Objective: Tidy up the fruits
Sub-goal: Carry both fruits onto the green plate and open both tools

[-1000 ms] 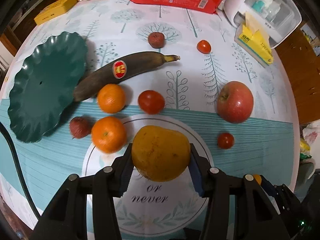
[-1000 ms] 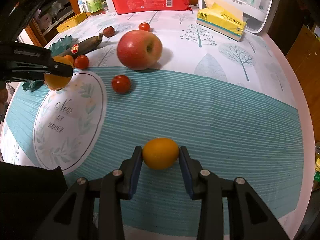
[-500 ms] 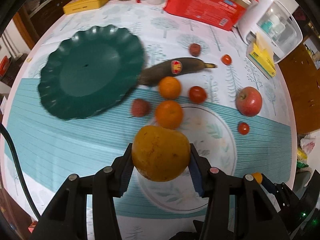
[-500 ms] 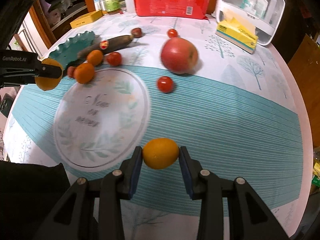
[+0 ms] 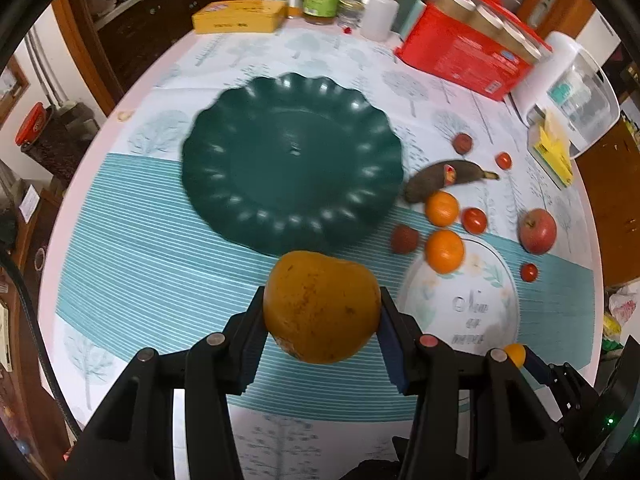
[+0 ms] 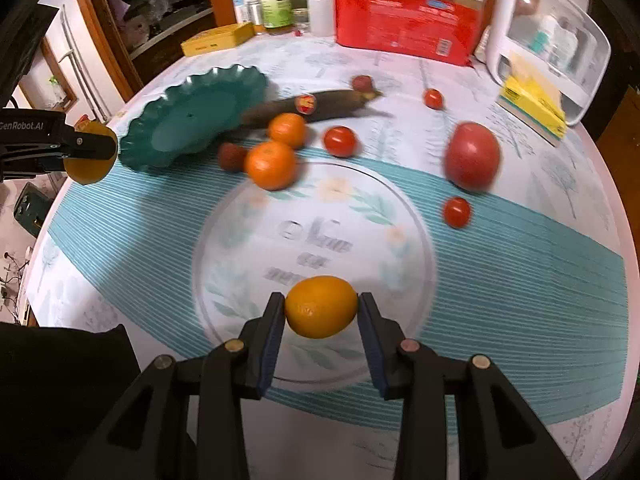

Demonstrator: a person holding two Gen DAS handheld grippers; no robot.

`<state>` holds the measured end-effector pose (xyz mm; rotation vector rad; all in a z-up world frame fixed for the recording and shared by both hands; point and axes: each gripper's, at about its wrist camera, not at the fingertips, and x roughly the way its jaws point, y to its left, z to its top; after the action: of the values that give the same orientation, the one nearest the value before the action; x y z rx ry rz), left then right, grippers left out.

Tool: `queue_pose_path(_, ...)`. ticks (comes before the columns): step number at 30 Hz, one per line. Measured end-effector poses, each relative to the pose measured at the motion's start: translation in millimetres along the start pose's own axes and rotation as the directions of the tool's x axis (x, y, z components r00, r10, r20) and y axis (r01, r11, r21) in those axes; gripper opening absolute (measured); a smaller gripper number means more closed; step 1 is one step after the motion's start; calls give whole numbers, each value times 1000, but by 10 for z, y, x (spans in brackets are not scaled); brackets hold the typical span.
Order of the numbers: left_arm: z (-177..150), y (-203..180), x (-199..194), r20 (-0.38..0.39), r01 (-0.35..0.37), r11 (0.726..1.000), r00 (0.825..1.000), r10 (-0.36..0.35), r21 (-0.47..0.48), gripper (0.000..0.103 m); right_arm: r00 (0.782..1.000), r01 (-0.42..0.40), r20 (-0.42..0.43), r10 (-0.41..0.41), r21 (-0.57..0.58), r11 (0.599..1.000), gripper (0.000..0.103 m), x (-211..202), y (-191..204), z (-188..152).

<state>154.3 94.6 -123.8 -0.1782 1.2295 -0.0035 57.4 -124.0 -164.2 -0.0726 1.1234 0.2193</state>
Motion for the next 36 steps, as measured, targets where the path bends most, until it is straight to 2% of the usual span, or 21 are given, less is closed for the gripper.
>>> queue_pose_path(11, 206, 624, -91, 30, -16, 998, 999, 14, 53, 49, 999, -27, 43, 26, 2, 1000, 37, 142, 669, 271)
queue_pose_path(20, 479, 973, 17, 42, -10, 990, 999, 4, 138, 49, 992, -38, 124, 32, 40, 998, 37, 326, 1148, 717)
queue_pose_path(24, 573, 1078, 88, 34, 6, 987, 999, -11, 161, 49, 987, -41, 158, 34, 37, 998, 37, 395, 1327, 922)
queue_pose_path(29, 663, 1170, 229, 20, 54, 988, 998, -57, 143, 49, 979, -69, 197, 62, 29, 997, 37, 475, 1499, 1110)
queue_pose_path(36, 695, 1166, 477, -11, 108, 985, 994, -108, 134, 49, 977, -95, 199, 82, 54, 994, 38, 640, 1568, 1184)
